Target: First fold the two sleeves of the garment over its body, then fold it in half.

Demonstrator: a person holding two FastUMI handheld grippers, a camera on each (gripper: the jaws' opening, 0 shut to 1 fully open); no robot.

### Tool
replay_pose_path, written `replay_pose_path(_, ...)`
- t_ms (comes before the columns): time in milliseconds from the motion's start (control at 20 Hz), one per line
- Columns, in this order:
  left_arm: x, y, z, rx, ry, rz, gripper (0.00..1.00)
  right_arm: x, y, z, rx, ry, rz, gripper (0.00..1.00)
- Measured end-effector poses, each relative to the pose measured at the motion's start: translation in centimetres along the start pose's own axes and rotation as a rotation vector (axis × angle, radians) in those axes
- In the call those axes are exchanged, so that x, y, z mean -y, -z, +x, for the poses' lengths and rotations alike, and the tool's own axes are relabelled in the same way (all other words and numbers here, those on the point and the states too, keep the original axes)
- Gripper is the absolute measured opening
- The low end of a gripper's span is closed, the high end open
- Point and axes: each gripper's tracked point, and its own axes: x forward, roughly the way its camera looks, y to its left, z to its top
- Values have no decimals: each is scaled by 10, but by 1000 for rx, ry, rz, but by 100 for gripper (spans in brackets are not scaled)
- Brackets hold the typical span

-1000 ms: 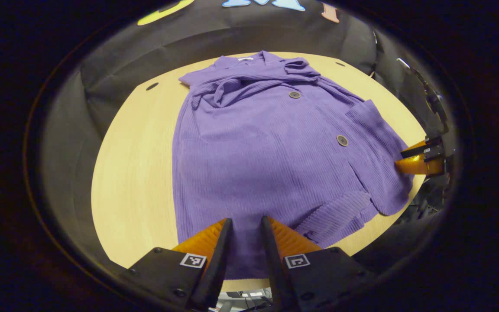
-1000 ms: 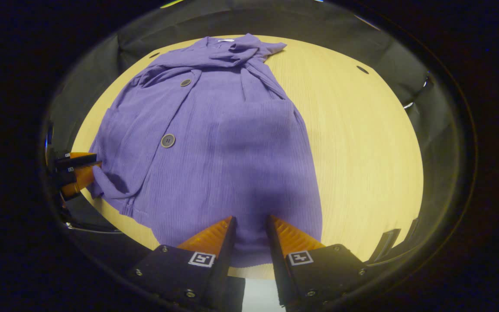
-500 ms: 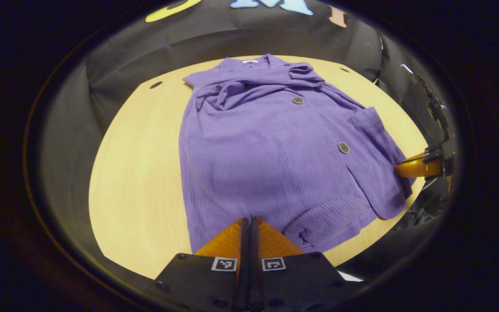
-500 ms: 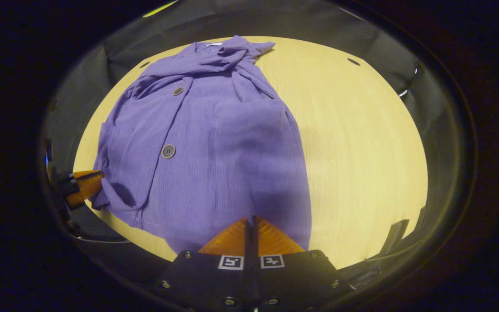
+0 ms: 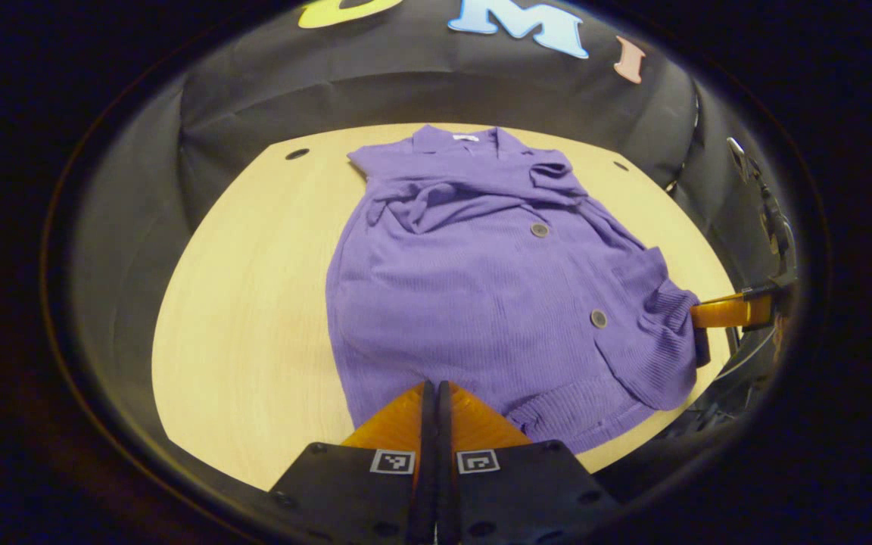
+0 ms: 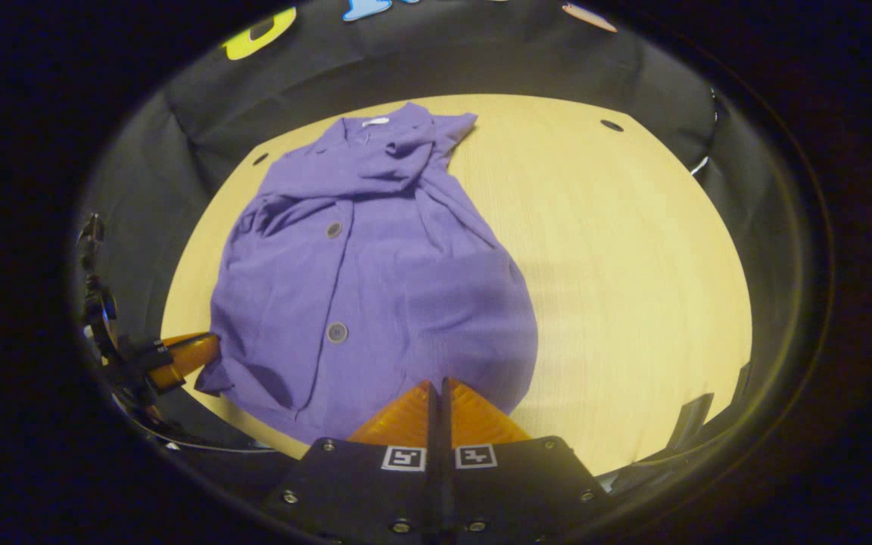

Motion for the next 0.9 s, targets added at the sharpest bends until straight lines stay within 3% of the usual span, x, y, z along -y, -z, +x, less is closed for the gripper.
replay_pose_path(350, -13, -75, 3, 96, -6, -19, 6, -11, -76, -8, 109, -43, -9, 0)
replay_pose_path(900, -40, -198, 42, 199, -31, -21, 6, 5, -195, 10, 216, -21, -49, 0)
